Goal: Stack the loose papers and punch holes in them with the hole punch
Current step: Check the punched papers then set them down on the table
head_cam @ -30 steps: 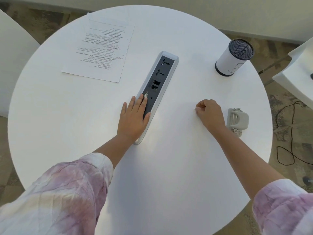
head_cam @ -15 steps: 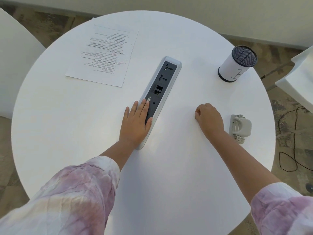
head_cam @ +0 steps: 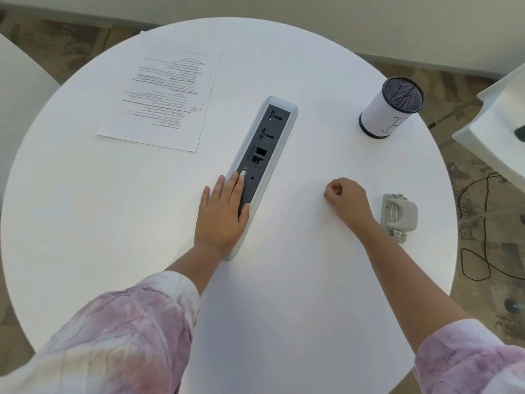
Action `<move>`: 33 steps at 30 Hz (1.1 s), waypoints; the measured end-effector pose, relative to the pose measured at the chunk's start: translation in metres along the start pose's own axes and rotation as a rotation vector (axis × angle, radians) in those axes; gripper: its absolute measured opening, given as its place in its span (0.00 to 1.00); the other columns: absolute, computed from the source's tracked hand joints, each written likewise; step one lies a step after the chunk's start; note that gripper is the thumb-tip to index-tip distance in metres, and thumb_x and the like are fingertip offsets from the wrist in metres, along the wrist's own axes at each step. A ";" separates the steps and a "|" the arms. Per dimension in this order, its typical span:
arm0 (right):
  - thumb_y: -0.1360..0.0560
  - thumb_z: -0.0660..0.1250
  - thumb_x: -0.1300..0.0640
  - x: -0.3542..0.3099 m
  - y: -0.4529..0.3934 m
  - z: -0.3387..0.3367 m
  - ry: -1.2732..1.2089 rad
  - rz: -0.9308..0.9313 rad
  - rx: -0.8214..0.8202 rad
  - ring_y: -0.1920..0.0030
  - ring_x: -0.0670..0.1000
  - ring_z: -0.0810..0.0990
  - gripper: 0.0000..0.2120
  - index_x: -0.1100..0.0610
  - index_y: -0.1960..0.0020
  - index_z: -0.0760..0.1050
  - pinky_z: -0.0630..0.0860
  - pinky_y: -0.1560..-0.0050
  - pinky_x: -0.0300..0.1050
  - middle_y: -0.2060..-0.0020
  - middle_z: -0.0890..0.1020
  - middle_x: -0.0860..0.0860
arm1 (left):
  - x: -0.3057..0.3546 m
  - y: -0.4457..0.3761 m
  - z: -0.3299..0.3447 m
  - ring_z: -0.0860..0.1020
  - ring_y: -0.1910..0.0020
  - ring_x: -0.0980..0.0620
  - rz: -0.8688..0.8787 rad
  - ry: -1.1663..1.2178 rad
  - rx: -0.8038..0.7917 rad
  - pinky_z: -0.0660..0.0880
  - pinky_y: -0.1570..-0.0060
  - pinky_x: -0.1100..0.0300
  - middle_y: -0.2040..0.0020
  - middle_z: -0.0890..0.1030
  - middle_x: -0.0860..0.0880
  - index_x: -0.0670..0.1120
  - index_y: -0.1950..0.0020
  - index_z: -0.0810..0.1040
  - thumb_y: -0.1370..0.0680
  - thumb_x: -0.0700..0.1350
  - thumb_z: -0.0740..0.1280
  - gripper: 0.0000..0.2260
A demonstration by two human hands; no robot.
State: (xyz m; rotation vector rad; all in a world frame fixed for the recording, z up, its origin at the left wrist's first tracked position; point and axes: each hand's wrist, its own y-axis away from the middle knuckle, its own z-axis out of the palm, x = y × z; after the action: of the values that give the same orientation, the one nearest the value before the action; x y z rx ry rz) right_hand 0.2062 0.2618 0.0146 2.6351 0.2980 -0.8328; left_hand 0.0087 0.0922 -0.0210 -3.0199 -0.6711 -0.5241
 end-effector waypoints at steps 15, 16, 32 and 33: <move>0.27 0.67 0.58 0.004 0.001 -0.005 0.072 -0.074 0.000 0.58 0.49 0.75 0.04 0.58 0.54 0.79 0.75 0.53 0.46 0.58 0.79 0.52 | 0.002 0.000 -0.003 0.52 0.24 0.49 -0.009 -0.007 -0.010 0.47 0.25 0.49 0.23 0.55 0.53 0.49 0.24 0.52 0.19 0.51 0.51 0.24; 0.26 0.66 0.58 0.002 0.002 -0.004 0.108 -0.087 0.005 0.57 0.49 0.75 0.05 0.58 0.53 0.79 0.75 0.52 0.47 0.57 0.79 0.52 | 0.002 0.000 -0.003 0.51 0.24 0.49 -0.008 -0.010 -0.011 0.47 0.25 0.49 0.23 0.54 0.53 0.49 0.24 0.52 0.19 0.52 0.51 0.24; 0.24 0.60 0.60 -0.010 0.002 -0.001 0.416 -0.167 -0.056 0.56 0.57 0.76 0.07 0.61 0.53 0.76 0.70 0.56 0.46 0.54 0.75 0.56 | 0.002 0.000 -0.004 0.55 0.24 0.48 -0.003 0.004 0.009 0.50 0.27 0.48 0.24 0.58 0.52 0.48 0.24 0.55 0.20 0.50 0.54 0.24; 0.24 0.60 0.60 -0.010 0.001 -0.001 0.426 -0.169 -0.069 0.57 0.56 0.76 0.07 0.61 0.53 0.76 0.70 0.57 0.46 0.55 0.74 0.56 | 0.003 0.000 -0.004 0.55 0.24 0.48 -0.004 0.005 0.009 0.50 0.27 0.48 0.24 0.59 0.52 0.48 0.24 0.55 0.20 0.50 0.54 0.24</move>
State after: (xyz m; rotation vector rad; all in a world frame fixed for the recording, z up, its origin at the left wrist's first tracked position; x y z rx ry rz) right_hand 0.1983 0.2605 0.0214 2.7280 0.6537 -0.2899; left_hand 0.0095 0.0932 -0.0167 -3.0088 -0.6774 -0.5272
